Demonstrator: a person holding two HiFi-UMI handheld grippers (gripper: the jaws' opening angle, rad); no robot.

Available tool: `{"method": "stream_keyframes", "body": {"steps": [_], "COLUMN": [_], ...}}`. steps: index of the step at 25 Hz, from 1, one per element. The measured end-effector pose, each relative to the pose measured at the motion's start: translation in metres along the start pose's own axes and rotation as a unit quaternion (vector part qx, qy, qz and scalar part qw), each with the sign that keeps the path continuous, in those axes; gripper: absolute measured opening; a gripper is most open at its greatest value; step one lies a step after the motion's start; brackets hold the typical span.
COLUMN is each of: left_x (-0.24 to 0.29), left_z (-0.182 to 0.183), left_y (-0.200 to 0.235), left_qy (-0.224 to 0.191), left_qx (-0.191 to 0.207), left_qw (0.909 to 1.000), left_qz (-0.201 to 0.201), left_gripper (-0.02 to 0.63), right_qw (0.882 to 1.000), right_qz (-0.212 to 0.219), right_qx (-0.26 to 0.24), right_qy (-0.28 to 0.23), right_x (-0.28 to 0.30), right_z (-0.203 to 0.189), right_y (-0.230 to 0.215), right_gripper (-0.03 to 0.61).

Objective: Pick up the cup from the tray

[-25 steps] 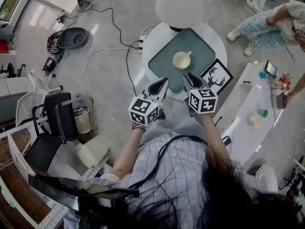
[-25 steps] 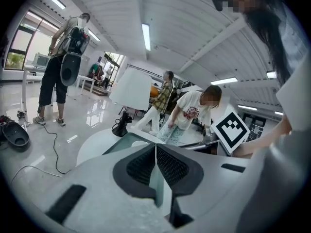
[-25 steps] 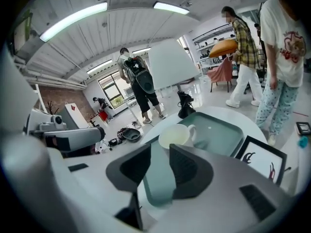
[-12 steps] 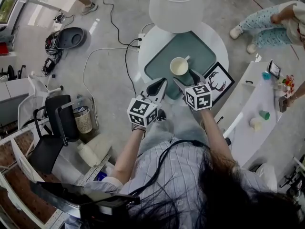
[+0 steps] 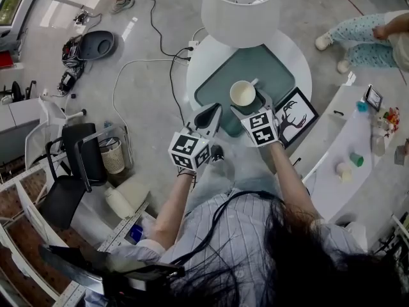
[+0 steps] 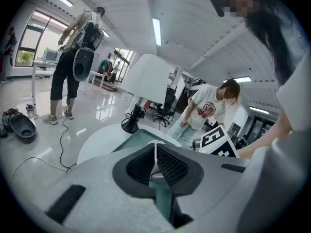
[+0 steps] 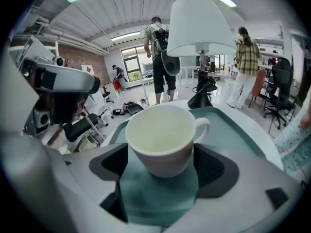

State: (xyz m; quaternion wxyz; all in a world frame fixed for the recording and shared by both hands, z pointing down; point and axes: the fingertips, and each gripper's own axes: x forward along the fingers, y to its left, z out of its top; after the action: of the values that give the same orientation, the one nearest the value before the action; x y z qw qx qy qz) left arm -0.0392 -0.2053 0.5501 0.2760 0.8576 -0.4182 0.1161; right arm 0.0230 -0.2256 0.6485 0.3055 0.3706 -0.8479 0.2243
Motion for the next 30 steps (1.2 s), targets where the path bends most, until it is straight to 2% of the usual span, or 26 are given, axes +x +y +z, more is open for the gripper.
{"method": "stream_keyframes", "body": {"steps": [3,7,16,21,30], "left_x": [-0.002,-0.009,-0.008,-0.008,-0.027], "left_z": [-0.002,-0.009,-0.014,-0.012,-0.017], "left_y": [0.005,0.012,0.017,0.017,0.016], "left_qy": [0.003,0.007,0.013,0.011,0.01], "left_qx": [-0.007,-0.024,-0.029,-0.031,-0.031], "left_qw": [0.9999,0.9994,0.9989,0.9988,0.9985], "left_qz": [0.008,0.025,0.035,0.036,0.043], "left_gripper": [0.014,0.014,0.014,0.014,0.014], "right_qw": [1.0,0.999,0.999,0.997,0.998], "right_qz": [-0.005,-0.013,0.015,0.008,-0.002], "right_qx": [-0.005,-0.041,-0.038,-0.068,-0.061], "right_qy": [-0.002,0.001,-0.019,-0.028,-0.033], "right_x": [0.005,0.008,0.017,0.025,0.021], "right_z": [0.002,0.008,0.008,0.013,0.018], "right_y": [-0.004,-0.007,-0.005,-0.008,-0.005], "right_gripper": [0.391,0.391,0.405,0.407,0.407]}}
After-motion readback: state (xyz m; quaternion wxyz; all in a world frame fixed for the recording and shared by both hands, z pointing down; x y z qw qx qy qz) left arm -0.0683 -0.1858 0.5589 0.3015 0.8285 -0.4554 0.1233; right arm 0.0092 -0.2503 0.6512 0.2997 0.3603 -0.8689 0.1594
